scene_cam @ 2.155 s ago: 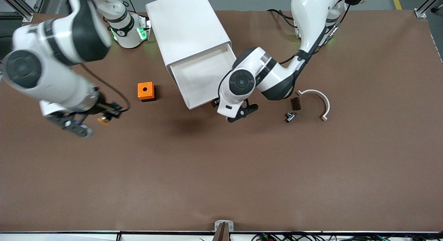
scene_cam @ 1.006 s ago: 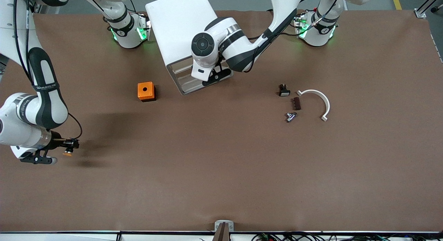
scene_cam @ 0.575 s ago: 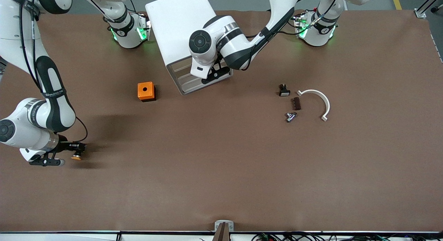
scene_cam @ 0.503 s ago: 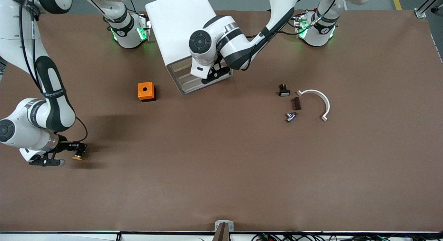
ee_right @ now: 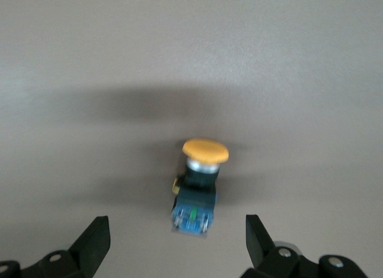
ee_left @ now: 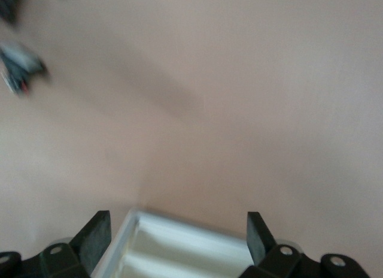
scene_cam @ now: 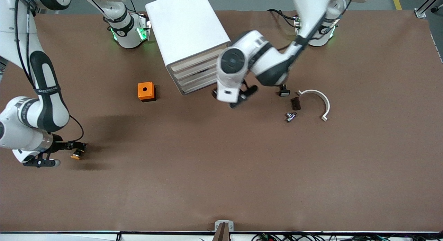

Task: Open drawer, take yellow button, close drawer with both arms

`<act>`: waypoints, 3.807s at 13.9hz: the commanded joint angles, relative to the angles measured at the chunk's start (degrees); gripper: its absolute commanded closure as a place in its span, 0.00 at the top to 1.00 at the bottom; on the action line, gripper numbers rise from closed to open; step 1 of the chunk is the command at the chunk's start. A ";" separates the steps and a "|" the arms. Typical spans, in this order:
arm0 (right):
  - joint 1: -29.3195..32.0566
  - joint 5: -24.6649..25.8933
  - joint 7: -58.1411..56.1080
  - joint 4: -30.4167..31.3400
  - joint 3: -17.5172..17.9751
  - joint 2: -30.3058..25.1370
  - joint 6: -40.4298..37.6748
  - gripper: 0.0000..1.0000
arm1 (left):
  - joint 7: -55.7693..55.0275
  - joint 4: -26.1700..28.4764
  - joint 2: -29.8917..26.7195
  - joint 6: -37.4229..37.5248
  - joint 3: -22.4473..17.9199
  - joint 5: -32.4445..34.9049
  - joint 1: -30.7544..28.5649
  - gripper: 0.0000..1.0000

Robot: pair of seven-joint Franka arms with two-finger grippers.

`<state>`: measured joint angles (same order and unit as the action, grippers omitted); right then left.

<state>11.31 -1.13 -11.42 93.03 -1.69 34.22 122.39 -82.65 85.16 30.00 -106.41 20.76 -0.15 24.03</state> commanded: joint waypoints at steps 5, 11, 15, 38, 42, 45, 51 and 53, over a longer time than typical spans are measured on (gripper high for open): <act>-2.34 -0.71 10.09 -2.07 0.81 -14.34 -20.33 1.00 | 20.03 -4.12 -7.66 7.88 0.68 5.86 -19.87 1.00; -4.97 -0.28 13.62 -2.68 0.89 -24.97 -30.09 1.00 | 39.83 -4.66 -13.81 15.43 0.59 9.28 -29.47 1.00; -7.35 0.08 13.53 -5.83 0.81 -26.92 -33.97 1.00 | 55.45 -3.26 -19.34 17.99 -0.88 9.90 -31.85 1.00; -9.37 -0.27 14.32 -7.52 0.81 -30.79 -42.51 1.00 | 74.04 15.64 -40.36 18.00 -15.05 1.64 -23.94 1.00; -9.37 -0.01 12.22 -6.82 0.81 -31.49 -40.48 1.00 | 73.95 16.00 -41.16 17.64 -15.05 1.55 -23.94 1.00; -9.28 0.08 10.45 0.45 0.81 -36.31 -34.70 1.00 | 74.13 15.21 -40.72 17.56 -15.05 1.55 -23.94 1.00; -9.20 -0.71 10.63 4.79 0.63 -39.23 -30.90 1.00 | 74.04 11.43 -37.64 17.91 -15.05 1.73 -23.85 1.00; -9.28 -0.71 10.54 4.44 0.72 -39.05 -30.72 1.00 | 73.95 10.90 -37.03 18.26 -15.05 1.82 -23.76 1.00</act>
<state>2.30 -1.22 -0.35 96.09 -0.72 -3.65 90.65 -9.69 98.01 -8.27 -88.58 5.82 2.26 0.08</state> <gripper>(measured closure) 0.000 0.000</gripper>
